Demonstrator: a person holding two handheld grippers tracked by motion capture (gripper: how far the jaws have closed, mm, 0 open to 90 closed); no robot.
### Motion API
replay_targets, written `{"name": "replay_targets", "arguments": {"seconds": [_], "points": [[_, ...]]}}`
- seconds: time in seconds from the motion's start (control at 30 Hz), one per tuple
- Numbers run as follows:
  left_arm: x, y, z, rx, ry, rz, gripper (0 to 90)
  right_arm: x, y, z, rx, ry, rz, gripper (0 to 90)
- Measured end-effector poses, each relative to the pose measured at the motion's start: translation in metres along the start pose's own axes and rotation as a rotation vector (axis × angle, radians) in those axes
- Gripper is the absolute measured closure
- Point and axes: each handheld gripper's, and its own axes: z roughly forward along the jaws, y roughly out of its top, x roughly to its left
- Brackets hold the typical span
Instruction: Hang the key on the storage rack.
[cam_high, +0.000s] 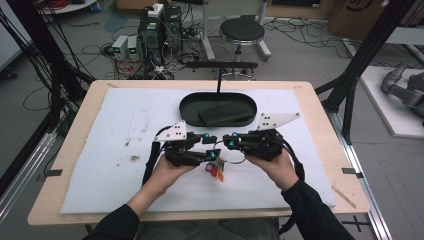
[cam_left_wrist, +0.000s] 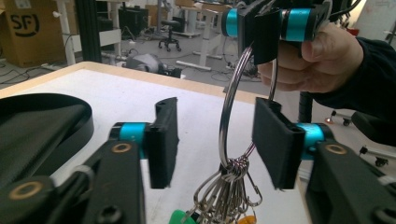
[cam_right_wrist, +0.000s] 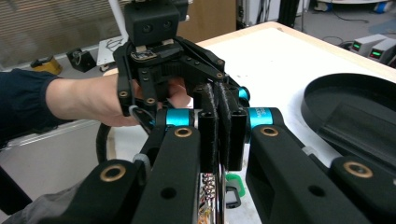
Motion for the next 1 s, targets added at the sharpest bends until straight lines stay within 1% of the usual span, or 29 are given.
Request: {"name": "replay_targets", "arguments": {"seconds": [0.2,0.3,0.4,0.47,0.5,0.73,0.83,0.87,0.9,0.93,0.97,1.0], "points": [[-0.004,0.003,-0.002,-0.002,-0.016,0.049,70.8,0.000,0.000,0.002,0.007,0.019,-0.006,87.7],[-0.005,0.004,-0.002,0.006,-0.021,0.071,78.8,0.000,0.000,0.002,0.001,0.030,-0.001,87.6],[-0.005,0.004,-0.003,0.001,-0.026,0.071,84.3,-0.001,0.000,0.001,-0.002,0.035,-0.001,87.6],[-0.004,0.004,-0.004,-0.011,-0.031,0.066,85.3,-0.001,0.000,0.000,-0.002,0.046,0.008,87.6],[-0.005,0.004,-0.004,-0.014,-0.029,0.071,85.5,-0.002,0.000,0.000,-0.006,0.049,0.008,87.6],[-0.006,0.006,-0.006,-0.016,-0.028,0.080,86.2,-0.003,0.000,0.000,-0.014,0.065,0.006,86.6],[-0.007,0.007,-0.007,-0.012,-0.023,0.091,86.6,-0.004,0.000,-0.001,-0.024,0.045,0.006,79.2],[-0.007,0.007,-0.007,-0.012,-0.023,0.091,86.6,-0.004,0.000,-0.002,-0.025,0.042,0.010,73.6],[-0.007,0.007,-0.008,-0.018,-0.019,0.090,86.7,-0.004,0.000,-0.002,-0.027,0.027,0.011,67.9],[-0.007,0.008,-0.009,-0.022,-0.015,0.089,86.7,-0.005,-0.001,-0.003,-0.030,0.016,0.020,66.2],[-0.006,0.008,-0.010,-0.023,-0.011,0.091,86.7,-0.006,-0.001,-0.005,-0.033,0.021,0.027,63.5],[-0.006,0.009,-0.011,-0.027,-0.006,0.087,86.7,-0.007,-0.001,-0.006,-0.039,0.018,0.034,58.2]]}}
